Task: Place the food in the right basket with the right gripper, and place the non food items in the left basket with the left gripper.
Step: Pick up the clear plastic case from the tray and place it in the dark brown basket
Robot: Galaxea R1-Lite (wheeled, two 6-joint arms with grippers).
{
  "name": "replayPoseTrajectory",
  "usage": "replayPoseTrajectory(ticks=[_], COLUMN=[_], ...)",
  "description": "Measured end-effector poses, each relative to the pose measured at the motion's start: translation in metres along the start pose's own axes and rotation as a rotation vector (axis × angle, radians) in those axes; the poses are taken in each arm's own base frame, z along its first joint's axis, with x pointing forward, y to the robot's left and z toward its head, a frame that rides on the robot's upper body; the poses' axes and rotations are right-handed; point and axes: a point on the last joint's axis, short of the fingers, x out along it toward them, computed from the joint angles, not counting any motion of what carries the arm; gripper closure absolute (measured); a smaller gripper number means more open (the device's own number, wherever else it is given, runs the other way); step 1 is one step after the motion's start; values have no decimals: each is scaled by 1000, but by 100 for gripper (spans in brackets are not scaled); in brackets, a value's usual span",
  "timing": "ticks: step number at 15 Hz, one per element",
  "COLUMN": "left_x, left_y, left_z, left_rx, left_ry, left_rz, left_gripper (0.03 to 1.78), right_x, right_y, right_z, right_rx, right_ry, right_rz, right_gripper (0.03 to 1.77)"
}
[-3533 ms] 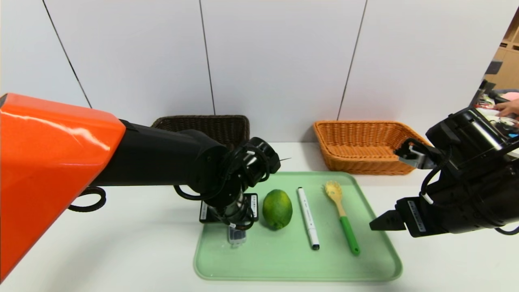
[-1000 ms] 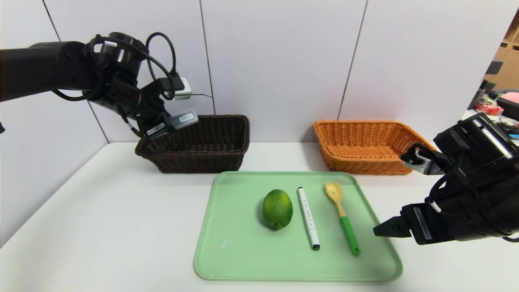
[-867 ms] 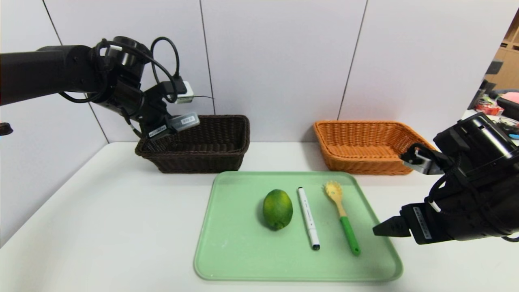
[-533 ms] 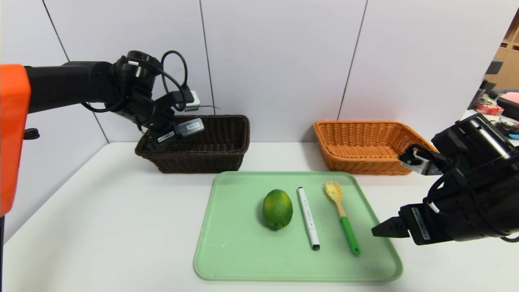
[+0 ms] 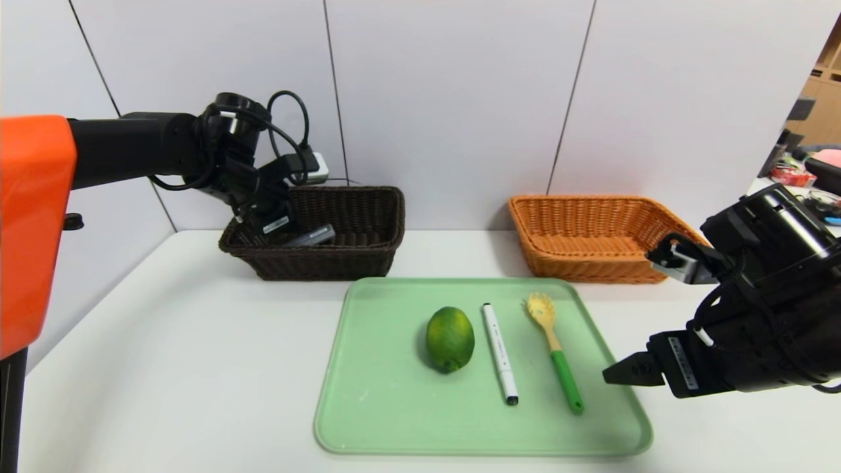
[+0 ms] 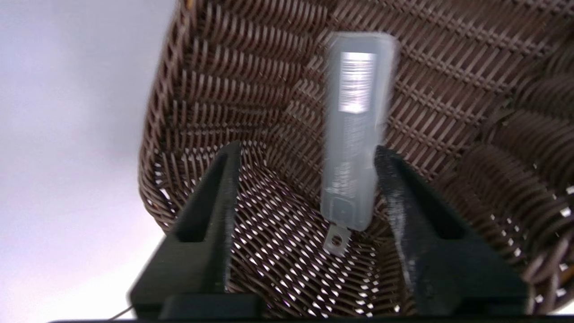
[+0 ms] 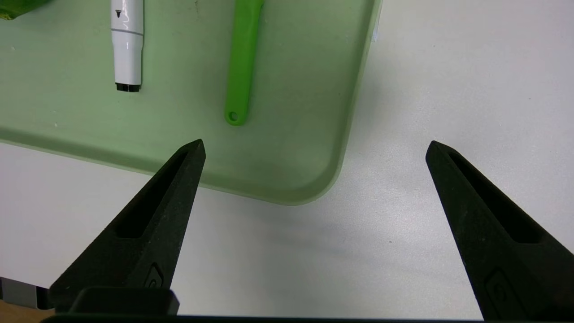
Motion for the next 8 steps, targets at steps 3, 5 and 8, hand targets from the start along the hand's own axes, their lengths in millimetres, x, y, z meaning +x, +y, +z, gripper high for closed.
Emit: replayPoseTrajectory(ticks=[3, 5, 8], left_x=[0, -5, -27], left_y=[1, 3, 5], left_z=[1, 2, 6], left_rx=[-4, -44, -202], left_ry=[-10, -14, -20], left_rz=[13, 22, 26], left_gripper=[53, 43, 34], right_x=[0, 0, 0], right_y=[0, 0, 0], right_z=[0, 1, 1], right_rx=[1, 2, 1], right_ry=[2, -10, -18], right_rz=[0, 2, 3], right_gripper=[10, 10, 10])
